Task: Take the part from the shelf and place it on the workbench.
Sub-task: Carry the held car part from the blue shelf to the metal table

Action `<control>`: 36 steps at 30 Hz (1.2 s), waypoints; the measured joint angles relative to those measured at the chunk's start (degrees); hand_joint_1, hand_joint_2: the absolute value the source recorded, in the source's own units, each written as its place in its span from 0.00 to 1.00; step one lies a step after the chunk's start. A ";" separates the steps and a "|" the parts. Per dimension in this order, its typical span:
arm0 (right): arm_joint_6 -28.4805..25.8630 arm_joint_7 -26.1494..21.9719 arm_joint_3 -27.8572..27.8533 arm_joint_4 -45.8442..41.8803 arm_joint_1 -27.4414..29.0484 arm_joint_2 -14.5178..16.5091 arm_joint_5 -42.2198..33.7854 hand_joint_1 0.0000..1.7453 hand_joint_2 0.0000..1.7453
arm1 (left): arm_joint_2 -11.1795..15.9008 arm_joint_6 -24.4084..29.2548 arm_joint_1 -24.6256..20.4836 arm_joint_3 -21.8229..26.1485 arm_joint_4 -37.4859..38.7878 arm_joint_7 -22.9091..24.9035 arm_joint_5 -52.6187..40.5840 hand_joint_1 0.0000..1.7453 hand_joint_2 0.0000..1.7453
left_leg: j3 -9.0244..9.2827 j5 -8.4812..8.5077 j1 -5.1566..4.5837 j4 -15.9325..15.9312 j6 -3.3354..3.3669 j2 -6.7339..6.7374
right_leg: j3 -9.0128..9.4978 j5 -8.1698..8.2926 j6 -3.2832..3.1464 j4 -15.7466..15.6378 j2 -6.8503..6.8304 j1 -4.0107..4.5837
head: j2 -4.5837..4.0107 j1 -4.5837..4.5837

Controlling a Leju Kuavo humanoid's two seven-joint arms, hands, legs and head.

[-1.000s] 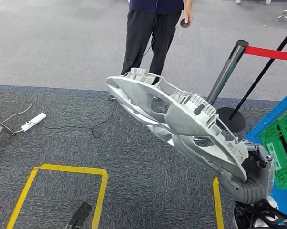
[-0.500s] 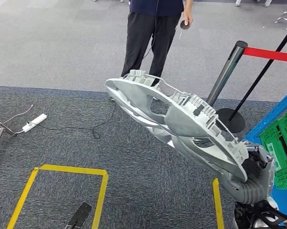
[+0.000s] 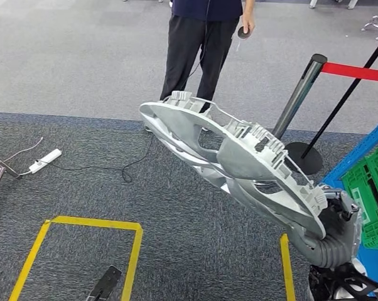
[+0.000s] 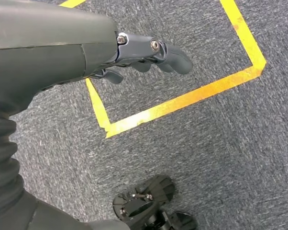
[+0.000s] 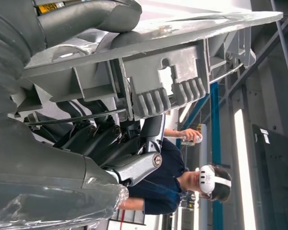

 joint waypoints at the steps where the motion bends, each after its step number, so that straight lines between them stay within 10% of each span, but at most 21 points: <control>1: 0.01 0.00 0.00 -0.03 0.00 0.00 0.00 1.00 1.00 | -0.02 0.00 0.00 -0.02 0.00 0.00 -0.04 0.00 1.00 | 0.44 0.14 0.20 -0.61 0.25 0.02 | -0.38 -0.46 0.25 0.76 -0.03 0.02 | 0.00 0.07; 5: 0.00 -0.09 0.00 -0.07 0.08 0.00 -0.04 1.00 1.00 | -0.04 -0.01 0.07 -0.11 0.00 0.00 -0.08 0.00 1.00 | 1.55 0.09 0.62 -1.32 0.36 0.05 | -6.93 -5.39 1.09 12.84 -0.18 -0.49 | 0.00 0.38; 7: -0.02 -0.07 0.00 0.01 0.16 0.00 -0.02 1.00 1.00 | -0.04 -0.02 0.21 -0.14 0.00 0.00 -0.08 0.00 1.00 | 1.99 -0.40 0.77 -1.25 0.01 0.00 | -8.49 -4.63 1.55 14.61 -0.23 -0.88 | 0.00 0.38; 11: 0.00 -0.08 0.01 0.13 0.14 0.00 -0.03 1.00 1.00 | 0.04 -0.13 0.25 -0.19 0.00 -0.01 -0.17 0.00 1.00 | 3.22 -2.30 1.17 -0.34 -1.41 -0.19 | -2.12 1.37 2.40 2.10 0.10 -1.66 | 0.01 0.55; 16: -0.08 -0.05 -0.01 0.19 0.32 0.00 -0.01 1.00 1.00 | 0.08 0.29 0.17 -0.25 -0.02 -0.29 -0.31 0.00 1.00 | 3.13 -3.80 1.20 0.77 -2.46 0.07 | -0.48 0.07 0.12 0.37 0.41 -1.49 | 0.00 0.15; 20: -0.13 -0.11 -0.04 0.05 0.46 0.00 -0.01 1.00 1.00 | -0.02 0.66 0.15 -0.28 -0.04 -0.49 -0.32 0.00 1.00 | -4.67 -7.66 1.84 13.38 -3.72 0.84 | 1.09 -1.24 -0.99 0.08 -0.09 -1.58 | 0.00 -0.11; 22: -0.11 -0.13 -0.04 0.05 0.68 0.00 -0.01 1.00 1.00 | -0.06 0.66 0.42 -0.28 -0.04 -0.49 -0.33 0.00 1.00 | -8.26 -6.12 2.33 16.56 -4.04 0.86 | 2.19 -2.23 -0.92 0.07 -0.14 -1.59 | 0.00 -0.13; 26: -0.11 -0.13 -0.04 0.03 0.90 0.00 -0.01 1.00 1.00 | -0.13 0.66 0.56 -0.28 -0.03 -0.49 -0.33 0.00 1.00 | -5.71 3.19 2.93 5.50 -4.22 1.32 | 4.73 -4.74 0.03 -0.02 -0.06 -1.62 | 0.00 -0.16; 31: -0.14 -0.12 -0.04 -0.11 0.91 0.00 0.02 1.00 1.00 | -0.31 0.70 0.43 -0.28 -0.05 -0.49 -0.33 0.00 1.00 | -2.33 0.66 2.27 1.22 -2.53 1.38 | 7.09 -6.14 1.69 0.06 -0.33 -1.92 | 0.00 0.02; 33: -0.12 -0.14 -0.04 -0.13 0.86 0.00 0.02 1.00 1.00 | -0.20 0.74 0.31 -0.28 -0.09 -0.50 -0.31 0.00 1.00 | -0.87 -0.23 2.23 1.14 -1.68 1.14 | 4.32 -6.72 1.85 4.68 -0.46 -1.84 | 0.00 0.14; 36: -0.14 -0.14 -0.03 -0.13 0.96 0.00 0.02 1.00 1.00 | -0.21 0.75 0.43 -0.28 -0.09 -0.49 -0.28 0.00 1.00 | 1.37 -1.95 1.89 1.10 -0.88 1.01 | -4.60 -10.08 1.49 15.46 -0.47 -1.27 | 0.00 0.38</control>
